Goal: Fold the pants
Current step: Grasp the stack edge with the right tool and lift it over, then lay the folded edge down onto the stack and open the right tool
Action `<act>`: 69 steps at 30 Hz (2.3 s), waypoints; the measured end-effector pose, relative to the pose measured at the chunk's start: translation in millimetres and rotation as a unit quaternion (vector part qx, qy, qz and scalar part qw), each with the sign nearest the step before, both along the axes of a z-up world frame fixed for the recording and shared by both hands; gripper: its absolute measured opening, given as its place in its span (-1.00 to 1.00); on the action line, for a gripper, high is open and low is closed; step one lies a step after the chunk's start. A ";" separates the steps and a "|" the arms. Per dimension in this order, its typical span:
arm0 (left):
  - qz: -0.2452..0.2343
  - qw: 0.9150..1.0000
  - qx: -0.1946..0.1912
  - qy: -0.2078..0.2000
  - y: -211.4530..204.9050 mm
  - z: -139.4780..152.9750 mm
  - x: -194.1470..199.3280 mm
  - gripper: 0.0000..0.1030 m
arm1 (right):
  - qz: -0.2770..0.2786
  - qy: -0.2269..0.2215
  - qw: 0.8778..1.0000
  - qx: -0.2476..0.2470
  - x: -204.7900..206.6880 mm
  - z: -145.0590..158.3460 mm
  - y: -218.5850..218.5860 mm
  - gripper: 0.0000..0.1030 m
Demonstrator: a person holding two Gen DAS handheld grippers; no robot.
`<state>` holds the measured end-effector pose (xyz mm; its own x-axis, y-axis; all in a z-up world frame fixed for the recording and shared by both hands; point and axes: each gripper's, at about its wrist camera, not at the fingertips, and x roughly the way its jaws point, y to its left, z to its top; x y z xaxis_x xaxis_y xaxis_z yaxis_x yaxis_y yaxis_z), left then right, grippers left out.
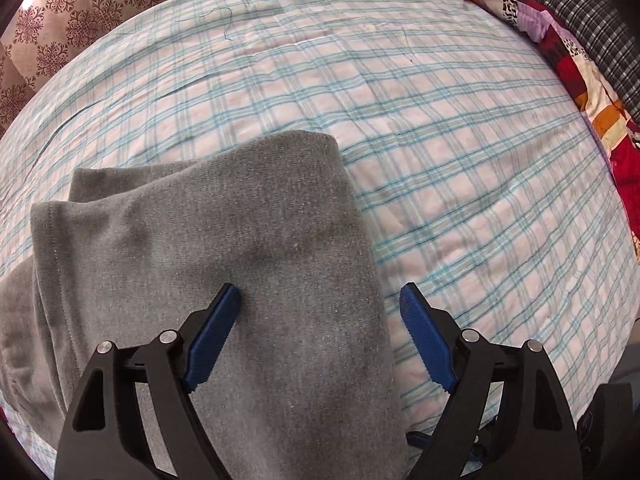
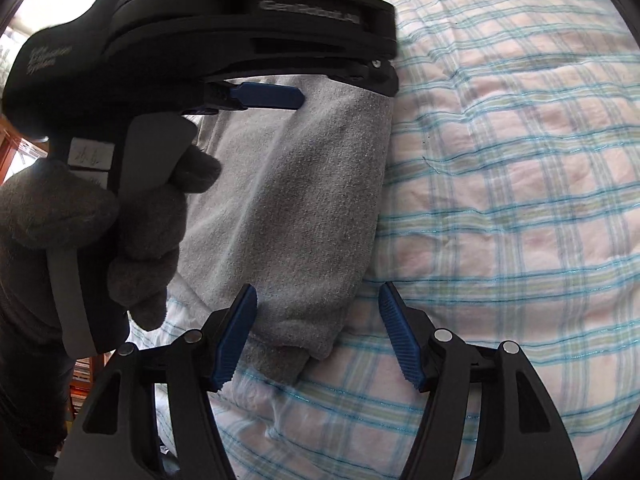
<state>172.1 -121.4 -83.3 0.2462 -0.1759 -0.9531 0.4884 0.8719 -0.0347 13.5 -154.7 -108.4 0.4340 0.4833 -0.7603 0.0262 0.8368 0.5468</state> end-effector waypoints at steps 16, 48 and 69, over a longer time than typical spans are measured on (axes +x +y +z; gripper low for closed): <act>-0.010 0.996 0.092 0.020 -35.7 -26.9 16.4 0.79 | 0.003 -0.019 1.000 -0.006 -1.8 -0.3 30.6 -0.11; 0.004 0.995 -0.104 -0.002 109.7 134.6 48.4 -0.69 | 0.087 -0.193 0.977 0.028 24.7 159.6 98.3 -0.71; 0.163 0.954 -0.251 -0.008 402.5 107.0 86.9 -0.69 | 0.225 -0.207 0.952 -0.026 111.2 160.3 297.0 -0.71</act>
